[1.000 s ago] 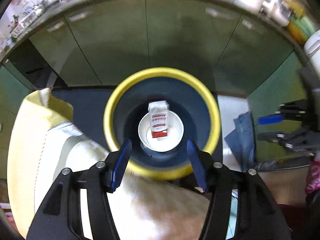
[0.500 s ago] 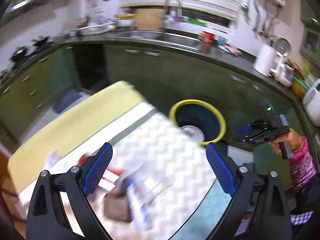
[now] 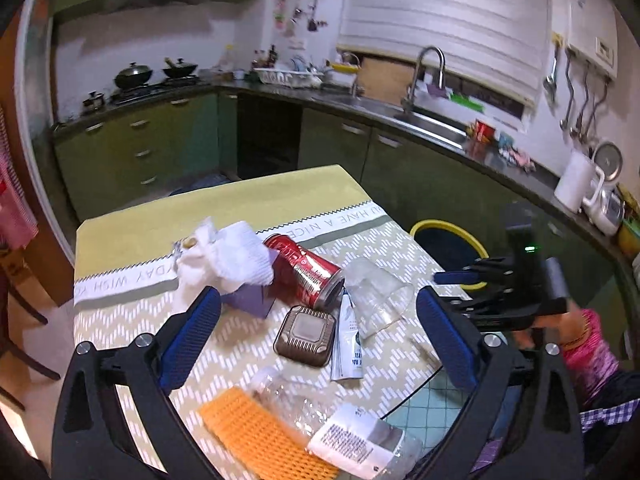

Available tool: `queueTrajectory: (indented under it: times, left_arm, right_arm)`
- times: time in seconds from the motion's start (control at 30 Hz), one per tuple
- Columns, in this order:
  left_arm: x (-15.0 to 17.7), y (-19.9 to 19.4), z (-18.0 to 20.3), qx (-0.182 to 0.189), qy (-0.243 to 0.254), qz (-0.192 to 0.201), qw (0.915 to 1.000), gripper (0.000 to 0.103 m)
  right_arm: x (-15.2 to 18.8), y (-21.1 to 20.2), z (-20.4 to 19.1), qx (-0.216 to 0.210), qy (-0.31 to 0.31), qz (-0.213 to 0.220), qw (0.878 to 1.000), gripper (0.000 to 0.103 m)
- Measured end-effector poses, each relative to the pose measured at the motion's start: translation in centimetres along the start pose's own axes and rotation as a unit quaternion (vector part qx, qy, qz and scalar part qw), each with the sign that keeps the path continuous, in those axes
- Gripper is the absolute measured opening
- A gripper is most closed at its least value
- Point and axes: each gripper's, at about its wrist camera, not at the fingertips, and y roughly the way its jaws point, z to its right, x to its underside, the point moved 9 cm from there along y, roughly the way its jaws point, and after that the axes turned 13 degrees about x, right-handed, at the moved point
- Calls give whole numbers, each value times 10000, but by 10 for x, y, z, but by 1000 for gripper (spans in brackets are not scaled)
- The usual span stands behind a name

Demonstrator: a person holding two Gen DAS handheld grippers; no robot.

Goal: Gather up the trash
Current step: 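Grasp the clear plastic cup with the right gripper, then drop the plastic cup into the bin by opening the right gripper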

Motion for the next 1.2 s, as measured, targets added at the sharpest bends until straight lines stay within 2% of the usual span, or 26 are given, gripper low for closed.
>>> queueTrajectory:
  times: [0.13,0.3,0.37,0.43,0.53,0.6,0.8,0.9,1.0,1.2]
  left_arm:
    - [14,-11,-3,-183,-71,155,9997,94]
    - [29,-12,-11,-286,-215,81,9993,94]
    - [33,-10,-16,-328,-268,43,9991,94]
    - [37,-8,-20,-382,-305,-3,9988,94]
    - [40,-4,-22,-393,-330,-40,9987,94]
    - [40,-3,-22,-390,-335,-48,9987,94]
    - [40,-2,-24,-368,-337,-55,9987,94]
    - [41,-2,-25,-369,-316,-67,9988,94]
    - [42,-1,-25,-355,-314,-67,9989,94]
    - [46,2,-25,-366,-337,-109,9987,94]
  right_arm:
    - [-11,18,-8,35,50,57,10000,50]
    - [-24,40,-13,251,84,119,9996,47]
    - [-27,46,-13,302,107,121,9994,40]
    - [-30,52,-11,329,152,109,9993,26]
    - [-31,55,-6,383,209,120,9990,9]
    - [-32,54,-2,392,265,153,9988,6]
    - [-38,30,18,178,577,302,9977,6]
    - [-38,9,43,137,838,372,9957,6]
    - [-30,-8,90,301,1287,329,9907,6]
    - [12,-6,201,911,2221,-248,9704,6]
